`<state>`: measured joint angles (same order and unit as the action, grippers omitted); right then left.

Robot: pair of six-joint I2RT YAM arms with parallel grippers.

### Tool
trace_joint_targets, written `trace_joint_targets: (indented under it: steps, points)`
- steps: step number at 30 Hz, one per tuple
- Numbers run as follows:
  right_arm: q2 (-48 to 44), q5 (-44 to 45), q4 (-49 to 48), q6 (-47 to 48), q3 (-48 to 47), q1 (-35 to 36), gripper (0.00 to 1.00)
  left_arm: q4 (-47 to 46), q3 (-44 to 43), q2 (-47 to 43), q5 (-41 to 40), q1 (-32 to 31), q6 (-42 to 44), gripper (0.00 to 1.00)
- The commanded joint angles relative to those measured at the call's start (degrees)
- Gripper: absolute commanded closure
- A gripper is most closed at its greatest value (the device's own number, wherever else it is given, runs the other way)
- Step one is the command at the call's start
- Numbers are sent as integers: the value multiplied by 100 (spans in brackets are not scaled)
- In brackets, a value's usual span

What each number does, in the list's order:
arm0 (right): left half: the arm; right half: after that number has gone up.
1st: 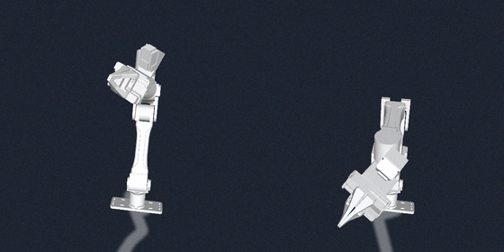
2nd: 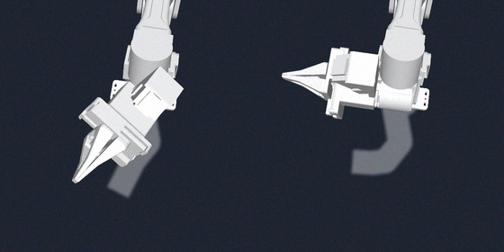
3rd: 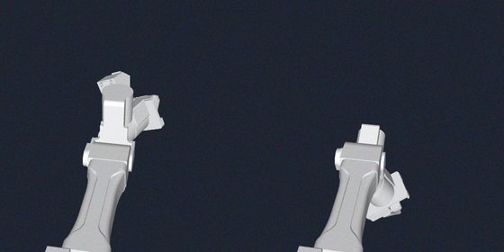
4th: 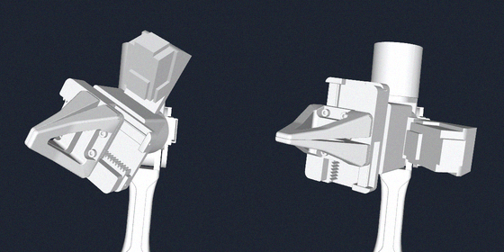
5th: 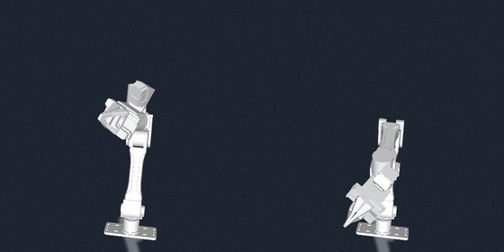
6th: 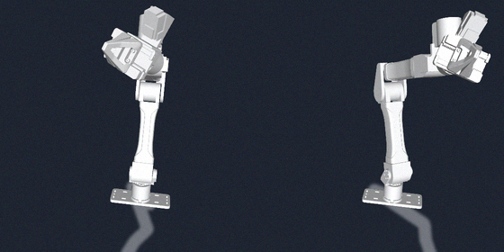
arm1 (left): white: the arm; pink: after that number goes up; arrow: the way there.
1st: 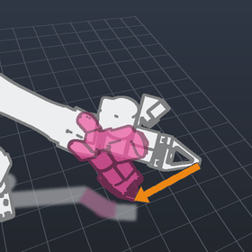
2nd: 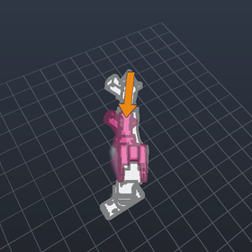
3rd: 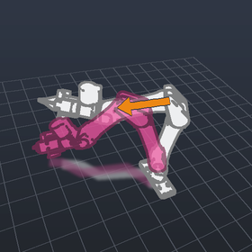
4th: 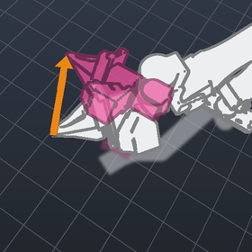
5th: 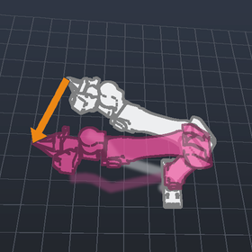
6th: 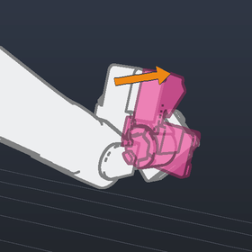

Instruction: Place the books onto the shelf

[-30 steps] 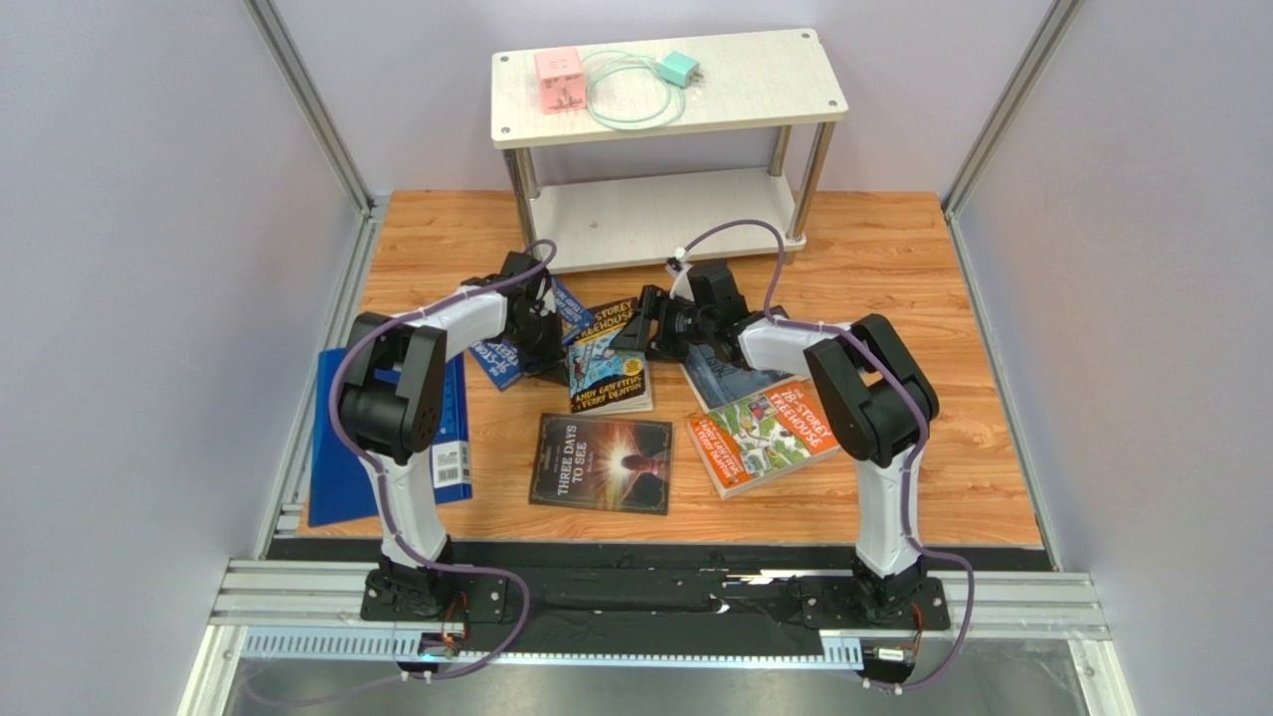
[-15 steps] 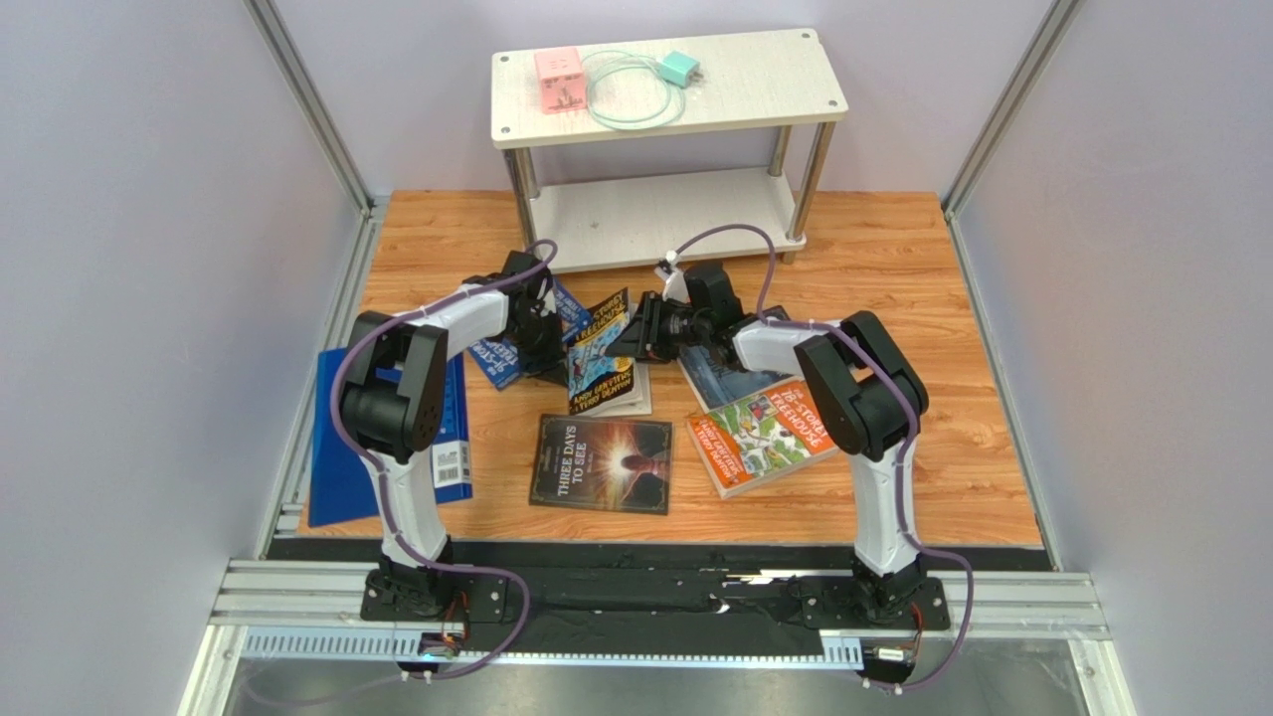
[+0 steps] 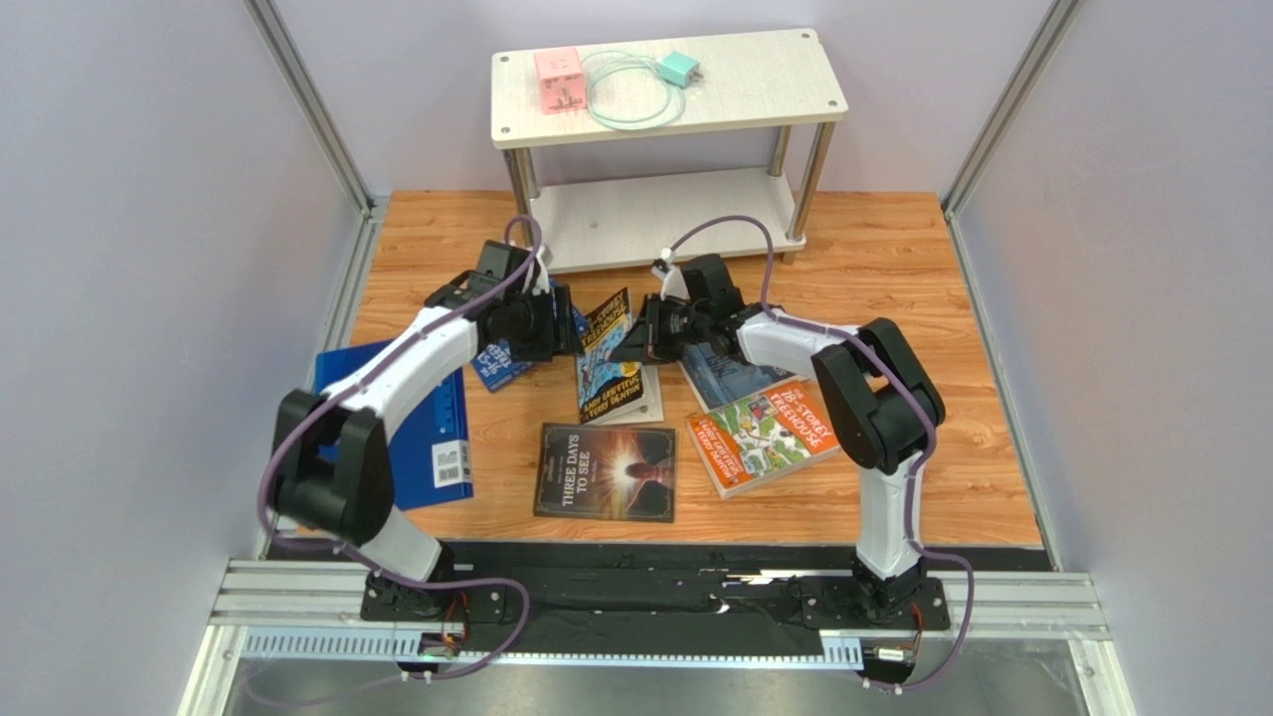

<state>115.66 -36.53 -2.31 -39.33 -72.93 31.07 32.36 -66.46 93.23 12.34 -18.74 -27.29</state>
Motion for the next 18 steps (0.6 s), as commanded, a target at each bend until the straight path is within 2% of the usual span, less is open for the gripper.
trace_joint_targets:
  steps: [1,5,12,18]
  points:
    - [-930,-537,-382,242,-117,-48,100,-755,246,-1052,242,-42,66,34]
    - [-1596,-802,-762,84,50,-101,100,-1565,817,-1342,900,11,-250,33]
    - [-2467,-1005,-1016,-153,217,-198,100,-2644,1450,-2009,1147,55,-549,30]
    - [-2539,-1382,-1860,-804,577,-198,100,-4059,2048,-2388,1631,72,-1032,29]
